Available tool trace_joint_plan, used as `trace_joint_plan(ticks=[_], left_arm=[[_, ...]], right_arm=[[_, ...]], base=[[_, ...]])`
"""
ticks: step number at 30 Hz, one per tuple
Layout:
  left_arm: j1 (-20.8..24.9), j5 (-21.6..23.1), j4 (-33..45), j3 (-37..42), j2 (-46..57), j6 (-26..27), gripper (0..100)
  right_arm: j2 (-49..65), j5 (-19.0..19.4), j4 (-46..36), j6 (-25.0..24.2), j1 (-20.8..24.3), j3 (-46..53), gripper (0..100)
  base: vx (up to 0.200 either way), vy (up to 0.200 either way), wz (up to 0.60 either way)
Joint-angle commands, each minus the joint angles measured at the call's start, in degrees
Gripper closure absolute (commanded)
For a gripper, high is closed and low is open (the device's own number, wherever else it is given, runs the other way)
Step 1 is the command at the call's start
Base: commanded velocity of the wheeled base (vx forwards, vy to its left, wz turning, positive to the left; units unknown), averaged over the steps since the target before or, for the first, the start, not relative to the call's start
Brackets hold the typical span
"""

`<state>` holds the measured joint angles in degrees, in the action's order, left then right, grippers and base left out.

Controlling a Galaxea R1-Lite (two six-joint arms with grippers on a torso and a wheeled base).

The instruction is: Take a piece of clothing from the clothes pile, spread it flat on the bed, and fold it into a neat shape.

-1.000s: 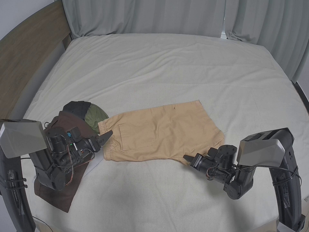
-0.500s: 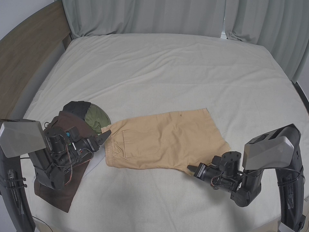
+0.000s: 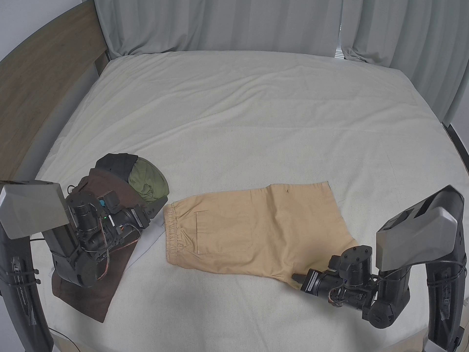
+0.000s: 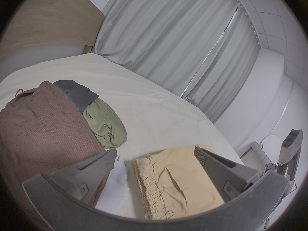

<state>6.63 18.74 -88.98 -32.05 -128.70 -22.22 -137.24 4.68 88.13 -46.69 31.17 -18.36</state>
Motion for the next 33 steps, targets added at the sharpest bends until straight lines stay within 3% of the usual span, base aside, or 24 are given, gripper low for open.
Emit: trace_joint_plan(ticks=[1, 13, 14, 20, 25, 33], left_arm=[[-0.04, -0.02, -0.14, -0.29, 0.29, -0.01, 0], [-0.74, 3.06, -0.14, -0.29, 0.55, 0.08, 0], [-0.74, 3.06, -0.14, -0.47, 0.55, 0.08, 0], [-0.74, 3.15, -0.23, -0.91, 0.82, -0.1, 0], [-0.74, 4.55, -0.23, -0.73, 1.61, -0.1, 0], [-0.74, 4.73, -0.23, -0.21, 1.69, 0.08, 0]], right_arm=[[0.04, -0.02, 0.03, 0.02, 0.73, 1.48, 100], [-0.13, -0.11, 0.03, -0.16, 0.91, 1.66, 100], [-0.13, -0.11, 0.03, -0.24, 0.91, 1.75, 0], [0.57, -0.37, 0.03, -0.24, 1.0, 2.89, 0], [3.38, 0.33, 0.03, -0.24, 5.04, 8.43, 0], [12.7, 2.44, 0.03, -0.42, 9.35, 9.13, 0]], base=[[0.0, 0.0, 0.0], [0.0, 0.0, 0.0], [0.0, 0.0, 0.0], [0.0, 0.0, 0.0], [0.0, 0.0, 0.0], [0.0, 0.0, 0.0]])
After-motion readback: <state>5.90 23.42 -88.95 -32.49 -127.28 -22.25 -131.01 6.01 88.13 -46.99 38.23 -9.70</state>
